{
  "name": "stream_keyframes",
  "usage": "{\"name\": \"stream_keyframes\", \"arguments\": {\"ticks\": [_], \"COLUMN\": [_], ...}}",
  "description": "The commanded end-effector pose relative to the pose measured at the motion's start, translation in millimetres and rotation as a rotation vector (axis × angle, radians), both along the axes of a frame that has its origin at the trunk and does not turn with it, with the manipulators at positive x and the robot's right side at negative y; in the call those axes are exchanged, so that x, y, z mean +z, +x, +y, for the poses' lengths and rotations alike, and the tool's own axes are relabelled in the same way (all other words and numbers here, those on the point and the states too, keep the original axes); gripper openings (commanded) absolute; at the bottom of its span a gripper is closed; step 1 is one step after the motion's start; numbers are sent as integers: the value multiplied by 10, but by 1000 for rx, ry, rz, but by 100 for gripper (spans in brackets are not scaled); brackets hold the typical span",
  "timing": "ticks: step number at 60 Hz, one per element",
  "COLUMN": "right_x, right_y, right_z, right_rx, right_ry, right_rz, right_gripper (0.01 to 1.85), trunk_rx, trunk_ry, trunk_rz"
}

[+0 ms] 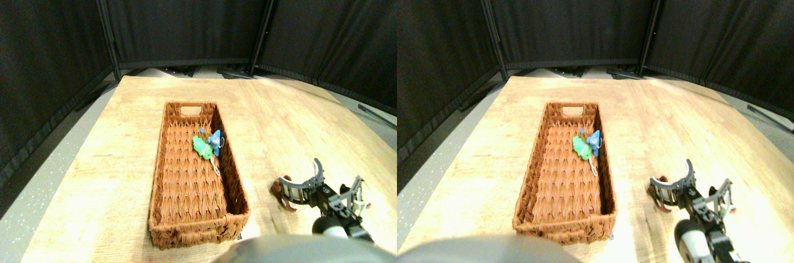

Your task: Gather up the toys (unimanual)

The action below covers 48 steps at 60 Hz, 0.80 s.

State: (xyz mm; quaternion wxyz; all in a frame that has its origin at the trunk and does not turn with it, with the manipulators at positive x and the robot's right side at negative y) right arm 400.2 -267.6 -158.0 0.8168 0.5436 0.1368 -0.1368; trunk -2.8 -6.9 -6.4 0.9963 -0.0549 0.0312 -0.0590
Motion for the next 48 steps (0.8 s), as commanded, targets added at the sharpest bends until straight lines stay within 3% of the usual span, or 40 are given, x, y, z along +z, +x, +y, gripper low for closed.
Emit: {"name": "stream_keyframes", "arguments": {"ticks": [1, 8, 17, 28, 34, 48], "right_x": [-23, -134, -457, -686, -758, -792], "right_y": [-50, -96, -79, -4, 65, 235], "right_z": [18, 1, -120, -210, -205, -168], "right_rx": [28, 1, -87, -104, -110, -142], "right_ry": [8, 76, 164, 162, 158, 161], "right_rz": [-18, 16, 76, 99, 103, 114], "right_gripper": [97, 95, 94, 89, 85, 96], "trunk_rx": [-1, 1, 8, 11, 12, 21], "trunk_ry": [-31, -32, -37, -38, -37, -38], "trunk_rz": [18, 17, 21, 23, 25, 25]}}
